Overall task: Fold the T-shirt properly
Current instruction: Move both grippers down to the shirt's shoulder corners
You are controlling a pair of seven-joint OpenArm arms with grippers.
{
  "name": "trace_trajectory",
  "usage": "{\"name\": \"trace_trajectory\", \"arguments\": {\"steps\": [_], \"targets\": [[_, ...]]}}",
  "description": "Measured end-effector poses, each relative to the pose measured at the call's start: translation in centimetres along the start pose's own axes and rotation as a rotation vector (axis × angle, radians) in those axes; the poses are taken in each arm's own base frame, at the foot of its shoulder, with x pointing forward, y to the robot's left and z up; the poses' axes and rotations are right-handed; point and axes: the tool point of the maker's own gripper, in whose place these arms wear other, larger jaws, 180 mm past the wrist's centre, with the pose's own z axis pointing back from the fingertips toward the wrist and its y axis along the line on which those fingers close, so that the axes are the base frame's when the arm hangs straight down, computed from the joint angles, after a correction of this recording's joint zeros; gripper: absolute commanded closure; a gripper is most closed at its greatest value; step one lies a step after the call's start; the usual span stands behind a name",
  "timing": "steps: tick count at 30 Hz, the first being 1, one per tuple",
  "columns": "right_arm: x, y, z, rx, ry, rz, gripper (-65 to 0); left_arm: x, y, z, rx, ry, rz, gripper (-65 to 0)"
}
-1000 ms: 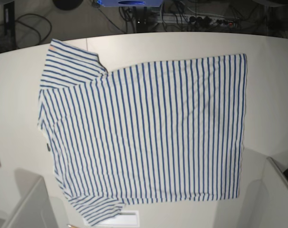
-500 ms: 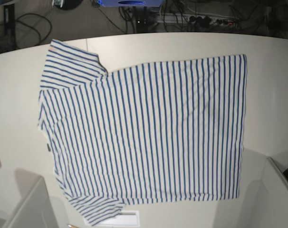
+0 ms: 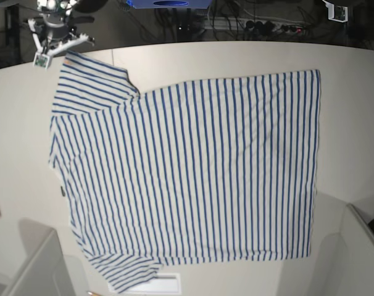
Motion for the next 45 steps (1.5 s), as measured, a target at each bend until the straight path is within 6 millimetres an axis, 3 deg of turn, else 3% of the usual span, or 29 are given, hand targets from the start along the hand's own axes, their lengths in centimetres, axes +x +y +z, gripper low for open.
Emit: {"name": "trace_trajectory", "arguments": {"steps": [6, 10, 13, 15, 20, 22, 27, 33, 36, 41, 45], "targets": [[5.9, -0.6, -1.7, 0.052, -0.075, 0.058, 0.0, 2.7, 2.3, -1.1, 0.129, -0.125, 0.196, 0.0], [9.2, -1.2, -2.1, 0.123, -0.062, 0.052, -26.6, 3.8, 3.5, -1.4, 0.202, -0.186, 0.258, 0.0], [10.8, -3.4, -2.3, 0.128, -0.029, 0.097, -41.0, 4.9, 3.9, -1.8, 0.228, -0.239, 0.306, -13.7], [10.5, -4.8, -2.4, 0.121, 0.050, 0.057, -46.1, 5.8, 4.5, -1.9, 0.234, -0.281, 0.365, -22.7], [10.5, -5.3, -2.5, 0.169, 0.105, -0.065, -44.9, 9.9, 3.0, -2.0, -0.005, -0.454, 0.567, -34.6], [10.8, -4.6, -2.9, 0.215, 0.089, -0.090, -43.1, 10.7, 2.2, -2.5, -0.113, -0.422, 0.560, -36.0], [9.1, -2.0, -4.9, 0.329, 0.150, -0.152, -41.1, 11.9, 5.7, -2.8, -0.070, -0.377, 0.485, -36.5], [5.8, 0.7, -6.8, 0.431, 0.269, -0.193, -41.1, 11.4, 7.3, -3.1, 0.013, -0.328, 0.332, -36.4], [4.9, 1.8, -7.3, 0.471, 0.305, -0.210, -41.1, 10.3, 6.4, -4.0, -0.021, -0.271, 0.272, -36.0], [5.2, 2.5, -8.0, 0.519, 0.283, -0.240, -41.1, 9.5, 7.3, -3.8, 0.017, -0.257, 0.291, -36.0], [5.4, 4.2, -7.9, 0.619, 0.226, -0.295, -41.1, 9.0, 7.2, -4.1, 0.010, -0.247, 0.308, -36.0]]}}
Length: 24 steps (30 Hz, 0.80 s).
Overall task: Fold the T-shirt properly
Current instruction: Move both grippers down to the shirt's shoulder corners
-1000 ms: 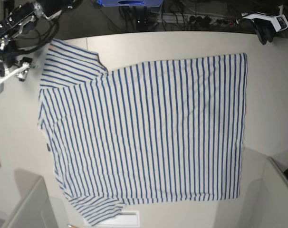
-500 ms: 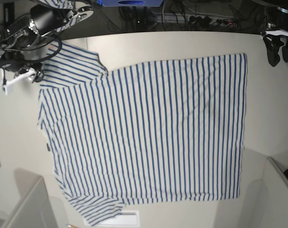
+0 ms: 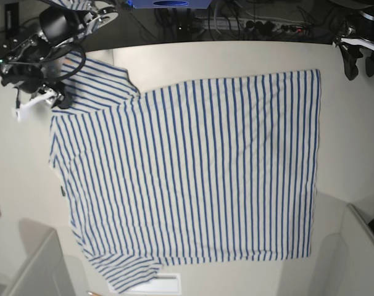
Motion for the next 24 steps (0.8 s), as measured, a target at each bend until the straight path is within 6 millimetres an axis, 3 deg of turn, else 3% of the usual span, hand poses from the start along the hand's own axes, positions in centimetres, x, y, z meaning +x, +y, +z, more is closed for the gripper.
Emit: {"name": "trace_trajectory", "arguments": {"steps": [7, 12, 15, 20, 21, 24], "targets": [[-1.1, 0.8, -0.3, 0.044, -0.012, -0.006, -41.1, -2.5, 1.1, -0.2, 0.017, 0.052, 0.062, -36.0], [-1.6, 1.9, -1.0, 0.075, 0.010, 0.039, -39.8, -4.0, 1.6, -1.6, 0.016, 0.060, 0.142, -36.0], [-1.6, 2.0, -1.3, 0.079, -0.018, 0.027, -30.3, -4.8, 1.8, -1.9, 0.023, 0.071, 0.170, -36.0], [-2.7, 1.2, -1.3, 0.059, 0.000, 0.016, -2.9, -5.1, -0.2, -3.2, -0.041, 0.084, 0.175, -36.0], [-2.9, 1.2, -1.3, 0.057, 0.007, 0.019, 0.0, -5.4, -0.5, -3.5, -0.051, 0.085, 0.186, -36.0], [-3.0, 1.2, -1.3, 0.060, 0.014, 0.019, 0.0, -6.7, -0.7, -4.4, -0.056, 0.103, 0.238, -36.0]]}}
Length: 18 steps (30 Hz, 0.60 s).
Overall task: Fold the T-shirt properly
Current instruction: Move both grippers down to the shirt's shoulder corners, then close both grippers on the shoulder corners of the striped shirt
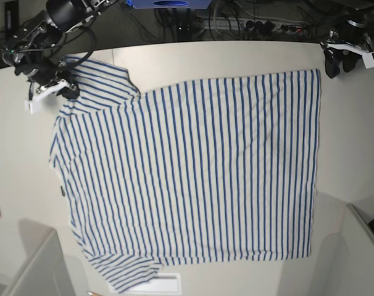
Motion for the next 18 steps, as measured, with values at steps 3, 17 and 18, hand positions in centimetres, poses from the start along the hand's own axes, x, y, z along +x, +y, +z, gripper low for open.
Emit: {"name": "trace_trajectory", "arguments": {"steps": [3, 17, 18], "targets": [[0.0, 0.1, 0.0, 0.002, 0.003, 0.001, 0.0, -1.6, 0.6, -0.6, 0.007, 0.032, 0.046, -36.0], [-0.1, 0.2, -0.1, 0.006, 0.010, 0.003, 0.0, -3.3, -4.7, -4.3, -0.174, 0.041, 0.109, -35.9], [-0.1, 0.2, -0.1, 0.006, 0.011, 0.003, 0.0, -3.4, -4.9, -4.4, -0.179, 0.040, 0.118, -35.7]]}}
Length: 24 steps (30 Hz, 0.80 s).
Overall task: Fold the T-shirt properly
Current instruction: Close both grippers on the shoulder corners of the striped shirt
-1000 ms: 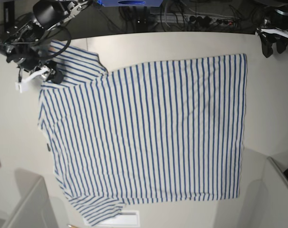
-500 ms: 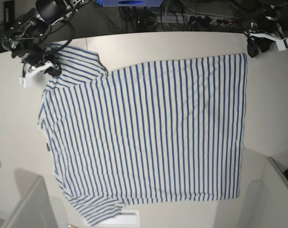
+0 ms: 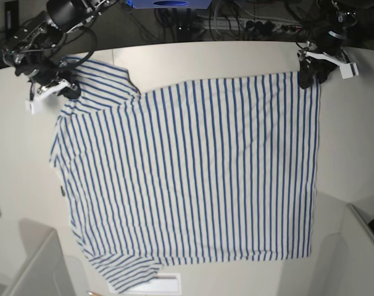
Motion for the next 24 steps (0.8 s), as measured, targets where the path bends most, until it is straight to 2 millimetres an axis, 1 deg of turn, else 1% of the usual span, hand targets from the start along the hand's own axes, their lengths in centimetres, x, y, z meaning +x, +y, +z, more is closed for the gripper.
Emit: {"name": "trace_trajectory", "arguments": {"steps": [4, 5, 6, 8, 10, 11, 16, 20, 24], "targets": [[0.1, 0.0, 0.0, -0.001, -0.004, 0.000, 0.0, 0.3, 0.0, -0.6, -0.012, -0.018, 0.025, -35.5], [0.1, 0.0, 0.0, 0.000, -0.005, 0.000, 0.0, 0.3, -0.1, -0.8, -0.015, -0.024, 0.028, -34.6], [0.0, 0.0, 0.0, 0.000, -0.003, 0.000, 0.0, 0.4, -0.2, -0.9, -0.018, -0.026, 0.028, -31.4], [0.0, 0.0, 0.0, -0.001, 0.000, 0.000, 0.0, 0.5, -0.2, -1.3, -0.017, -0.022, 0.031, -20.7], [0.0, 0.0, 0.0, -0.001, -0.001, 0.000, 0.0, 0.0, -0.4, -1.8, -0.021, 0.018, 0.031, -5.8], [0.0, 0.0, 0.0, 0.000, -0.001, 0.000, 0.0, -0.2, -0.5, -1.9, -0.023, 0.041, 0.031, 0.0], [0.0, 0.0, 0.0, -0.001, -0.001, 0.000, 0.0, -0.1, -1.0, -2.2, -0.030, 0.071, 0.006, 0.0], [-0.1, -0.2, 0.2, -0.001, -0.009, -0.005, 0.0, 0.1, -1.1, -1.4, -0.013, 0.094, -0.052, 0.0], [-0.6, -0.4, 0.8, -0.028, -0.007, 0.009, 0.0, -0.2, -0.9, -0.4, 0.006, 0.119, -0.084, 0.0]]}}
